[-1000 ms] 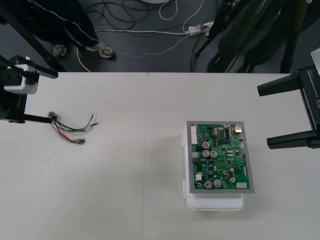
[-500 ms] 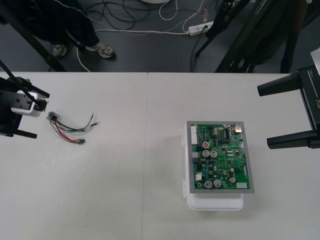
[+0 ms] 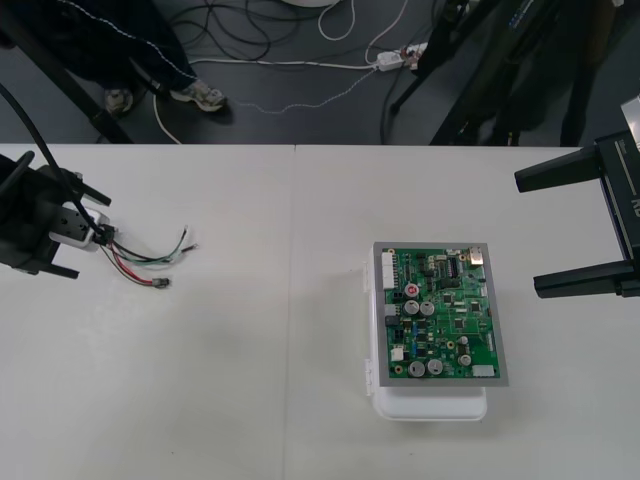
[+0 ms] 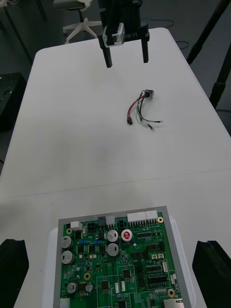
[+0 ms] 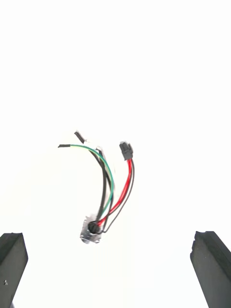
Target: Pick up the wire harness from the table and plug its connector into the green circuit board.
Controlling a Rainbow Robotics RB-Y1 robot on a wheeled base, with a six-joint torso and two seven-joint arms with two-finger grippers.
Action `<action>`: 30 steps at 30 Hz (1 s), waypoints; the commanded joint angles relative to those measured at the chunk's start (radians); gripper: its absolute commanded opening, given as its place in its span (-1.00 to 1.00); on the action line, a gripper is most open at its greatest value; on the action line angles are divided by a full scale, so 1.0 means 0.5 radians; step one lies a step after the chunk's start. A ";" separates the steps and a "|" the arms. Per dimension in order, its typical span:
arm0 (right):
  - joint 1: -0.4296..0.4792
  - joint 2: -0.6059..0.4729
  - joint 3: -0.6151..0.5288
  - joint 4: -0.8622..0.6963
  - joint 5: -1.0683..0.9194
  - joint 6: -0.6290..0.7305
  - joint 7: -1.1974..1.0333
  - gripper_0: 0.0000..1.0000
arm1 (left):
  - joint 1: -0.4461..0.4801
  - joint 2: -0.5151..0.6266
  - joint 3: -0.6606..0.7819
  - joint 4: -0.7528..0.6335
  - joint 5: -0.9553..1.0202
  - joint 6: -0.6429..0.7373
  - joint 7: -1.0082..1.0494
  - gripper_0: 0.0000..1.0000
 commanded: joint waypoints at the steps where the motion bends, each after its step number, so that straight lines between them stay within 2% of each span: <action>1: -0.020 -0.064 -0.055 -0.027 0.005 -0.007 -0.113 1.00 | -0.273 0.052 -0.178 0.159 0.054 0.123 -0.398 1.00; 16: -0.020 -0.064 -0.055 -0.027 0.005 -0.007 -0.113 1.00 | -0.408 -0.338 -0.237 0.904 0.161 0.117 -1.220 1.00; 22: -0.020 -0.064 -0.055 -0.027 0.005 -0.007 -0.113 1.00 | -0.497 -0.503 -0.237 1.257 0.207 0.007 -1.604 1.00; 30: -0.020 -0.064 -0.055 -0.027 0.005 -0.007 -0.113 1.00 | -0.632 -0.577 -0.323 1.582 0.192 -0.058 -2.009 1.00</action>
